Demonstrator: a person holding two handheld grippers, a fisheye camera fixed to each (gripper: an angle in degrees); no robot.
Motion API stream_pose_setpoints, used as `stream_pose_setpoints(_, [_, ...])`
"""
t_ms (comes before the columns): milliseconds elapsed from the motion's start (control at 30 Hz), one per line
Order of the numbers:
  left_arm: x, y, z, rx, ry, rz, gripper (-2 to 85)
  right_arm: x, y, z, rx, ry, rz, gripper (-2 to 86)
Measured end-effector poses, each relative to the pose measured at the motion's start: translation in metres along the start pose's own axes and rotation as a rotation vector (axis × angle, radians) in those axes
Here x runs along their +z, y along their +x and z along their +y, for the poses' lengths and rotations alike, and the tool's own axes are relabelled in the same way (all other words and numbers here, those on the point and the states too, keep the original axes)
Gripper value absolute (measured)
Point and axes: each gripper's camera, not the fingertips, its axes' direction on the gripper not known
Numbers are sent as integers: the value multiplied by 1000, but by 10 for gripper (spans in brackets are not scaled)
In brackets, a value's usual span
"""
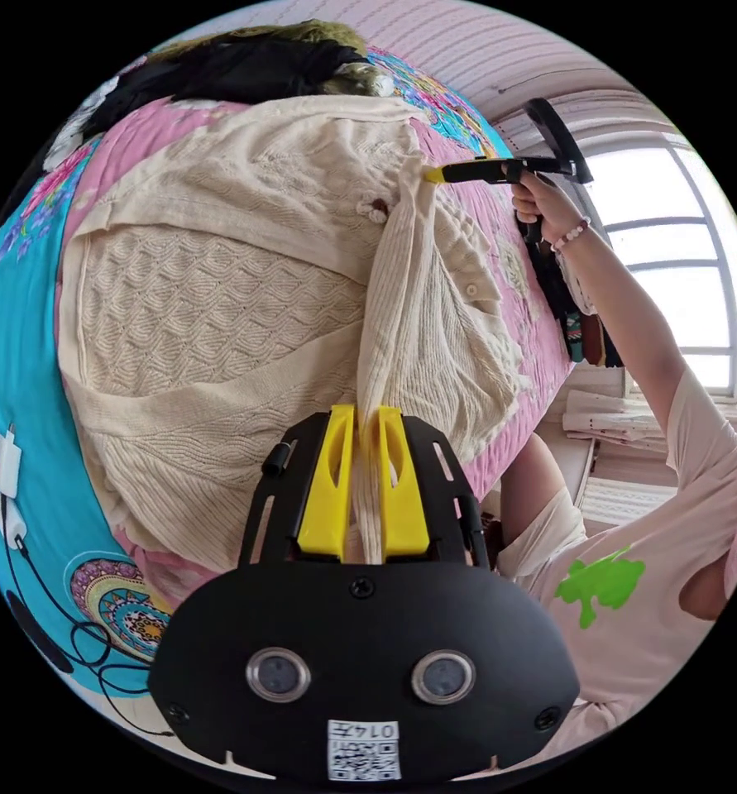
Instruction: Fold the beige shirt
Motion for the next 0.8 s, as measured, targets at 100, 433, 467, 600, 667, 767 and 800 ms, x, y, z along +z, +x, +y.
stream_pose_setpoints(100, [0, -16, -13, -42, -19, 73, 43, -10, 16, -4, 27, 6, -81, 11])
stream_pose_setpoints(433, [2, -34, -57, -89, -80, 106, 8, -79, 38, 37, 15, 151, -212, 97])
stream_pose_setpoints(467, [2, -34, -59, -91, -79, 107, 6, -84, 25, 56, -33, 147, -203, 106])
stream_pose_setpoints(600, [2, -32, -71, -101, -78, 114, 1, -64, -19, 116, -104, -16, -169, 108])
stream_pose_setpoints(667, [1, -30, -75, -101, -83, 115, 2, -43, -37, 143, -90, -75, -141, 81])
stream_pose_setpoints(767, [0, -24, -82, -100, -90, 108, 3, -25, -39, 154, -58, -150, -39, 32])
stream_pose_setpoints(800, [0, -21, -85, -97, -94, 100, 5, -22, -39, 155, -57, -175, -42, 30])
